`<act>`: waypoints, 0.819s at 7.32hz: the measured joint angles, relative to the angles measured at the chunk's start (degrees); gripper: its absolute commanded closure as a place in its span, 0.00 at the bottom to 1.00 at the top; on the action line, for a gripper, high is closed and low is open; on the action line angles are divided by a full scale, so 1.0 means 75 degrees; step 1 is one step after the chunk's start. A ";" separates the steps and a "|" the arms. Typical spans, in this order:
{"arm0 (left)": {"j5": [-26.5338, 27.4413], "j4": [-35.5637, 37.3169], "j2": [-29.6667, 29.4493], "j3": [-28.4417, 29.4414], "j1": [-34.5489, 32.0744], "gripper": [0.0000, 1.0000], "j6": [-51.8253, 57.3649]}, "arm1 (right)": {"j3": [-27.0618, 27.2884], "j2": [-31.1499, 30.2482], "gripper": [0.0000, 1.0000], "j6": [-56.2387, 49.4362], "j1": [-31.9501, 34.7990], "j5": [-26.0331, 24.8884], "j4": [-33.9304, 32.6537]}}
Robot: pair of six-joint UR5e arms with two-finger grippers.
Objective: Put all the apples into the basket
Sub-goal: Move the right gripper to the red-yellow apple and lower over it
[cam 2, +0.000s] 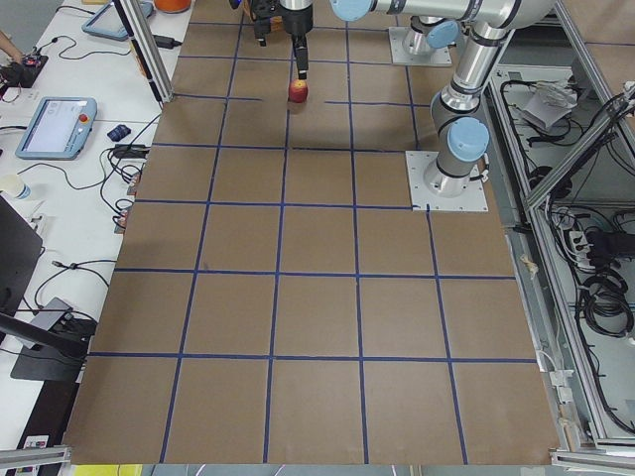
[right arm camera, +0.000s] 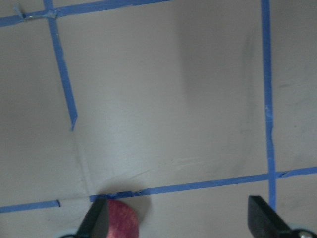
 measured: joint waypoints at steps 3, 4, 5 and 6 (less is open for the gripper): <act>-0.0083 -0.0023 -0.0013 -0.0111 -0.0064 0.00 0.0137 | 0.0012 0.0550 0.00 0.0635 0.0722 0.0053 -0.0183; -0.0089 -0.0026 -0.0003 -0.0121 -0.0076 0.00 0.0147 | 0.0020 0.0707 0.00 0.0709 0.0840 0.0065 -0.0192; -0.0086 -0.0029 0.0017 -0.0128 -0.0079 0.00 0.0162 | 0.0059 0.0800 0.00 0.0732 0.0910 0.0121 -0.0157; -0.0089 -0.0028 0.0030 -0.0131 -0.0083 0.00 0.0169 | 0.0178 0.0851 0.00 0.0738 0.0947 0.0236 -0.0147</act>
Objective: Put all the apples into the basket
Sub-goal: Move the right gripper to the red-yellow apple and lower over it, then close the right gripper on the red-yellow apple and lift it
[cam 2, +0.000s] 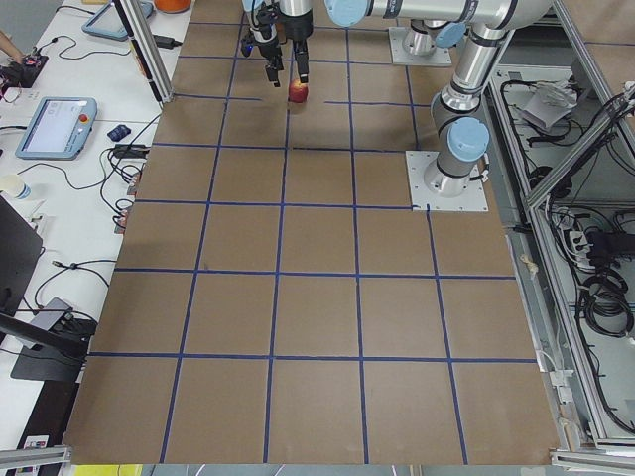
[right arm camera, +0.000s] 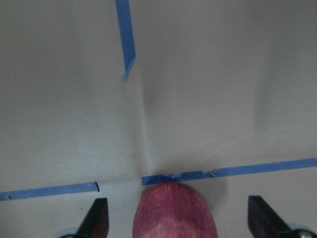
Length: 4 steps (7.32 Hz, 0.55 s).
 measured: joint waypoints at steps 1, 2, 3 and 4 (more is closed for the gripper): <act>-0.0006 -0.0004 0.0005 -0.0006 -0.0008 0.00 0.0000 | 0.0185 0.0014 0.00 0.0002 0.0015 0.0099 -0.0020; -0.0004 -0.0013 0.0008 -0.0008 -0.0016 0.00 0.0002 | 0.0356 0.0011 0.00 0.0002 0.0042 0.0146 -0.0031; 0.0008 -0.0018 0.0012 -0.0008 -0.0020 0.00 0.0012 | 0.0457 0.0009 0.00 0.0006 0.0096 0.0155 -0.0020; 0.0015 -0.0015 0.0015 -0.0008 -0.0023 0.00 0.0024 | 0.0523 0.0008 0.00 0.0011 0.0145 0.0149 0.0009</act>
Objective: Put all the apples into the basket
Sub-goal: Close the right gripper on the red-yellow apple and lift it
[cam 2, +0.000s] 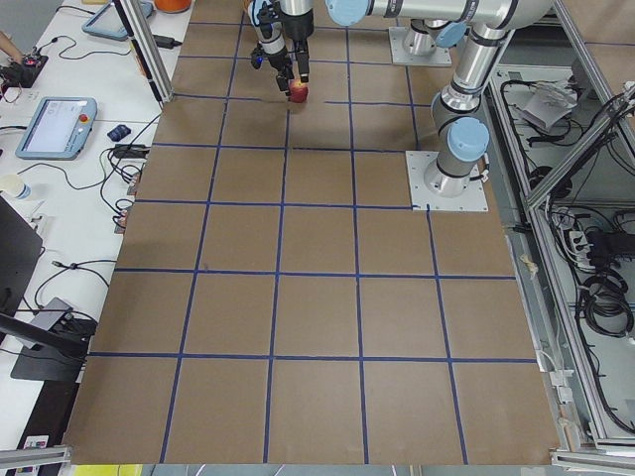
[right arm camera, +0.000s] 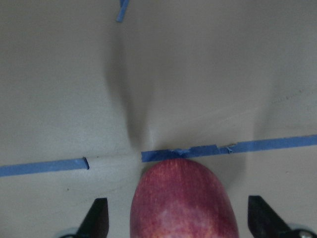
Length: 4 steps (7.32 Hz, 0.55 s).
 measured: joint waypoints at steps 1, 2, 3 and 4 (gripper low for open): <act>0.0012 0.0004 0.0000 0.0000 -0.0001 0.00 0.0009 | 0.0106 -0.0001 0.00 0.0006 0.0026 -0.0007 0.0016; 0.0036 0.0000 0.0007 -0.0003 0.0000 0.00 0.0016 | 0.0248 -0.0006 0.04 0.0012 0.0031 -0.0022 0.0013; 0.0053 -0.0007 0.0012 -0.0005 0.0005 0.00 0.0019 | 0.0334 -0.0003 0.63 0.0015 0.0033 -0.0023 -0.0019; 0.0053 -0.0016 0.0015 -0.0009 0.0008 0.00 0.0021 | 0.0337 0.0001 1.00 0.0015 0.0033 -0.0005 -0.0065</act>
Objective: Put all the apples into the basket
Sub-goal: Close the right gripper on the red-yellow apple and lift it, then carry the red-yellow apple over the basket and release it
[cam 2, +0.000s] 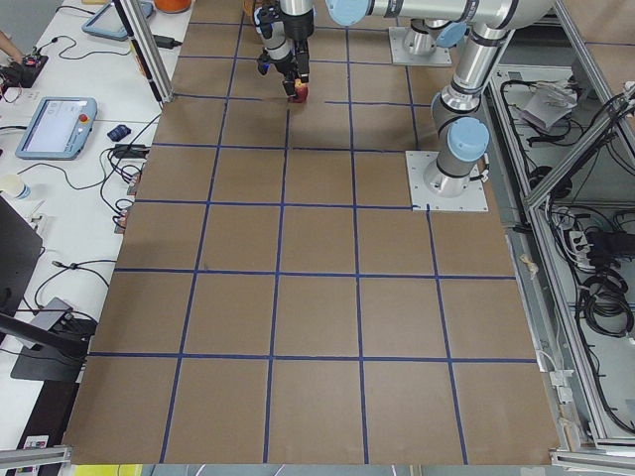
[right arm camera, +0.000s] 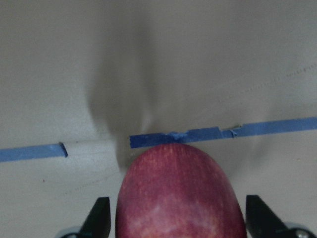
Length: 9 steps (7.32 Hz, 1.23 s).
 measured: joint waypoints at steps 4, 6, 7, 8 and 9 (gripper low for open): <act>0.0000 0.0098 0.0123 -0.0342 0.0035 0.00 0.0000 | -0.0332 -0.0089 1.00 -0.0062 -0.0183 -0.0144 -0.0003; 0.0002 0.0114 0.0131 -0.0372 0.0051 0.00 0.0001 | -0.1077 -0.0310 1.00 -0.0144 -0.0761 -0.0445 0.0548; 0.0003 0.0115 0.0130 -0.0375 0.0060 0.00 0.0001 | -0.1481 -0.0439 1.00 -0.0310 -0.1248 -0.0670 0.0925; 0.0003 0.0115 0.0125 -0.0386 0.0067 0.00 0.0001 | -0.1780 -0.0532 1.00 -0.0661 -0.1780 -0.0832 0.1149; 0.0003 0.0116 0.0122 -0.0390 0.0070 0.00 0.0001 | -0.1948 -0.0583 1.00 -0.1293 -0.2343 -0.0995 0.1230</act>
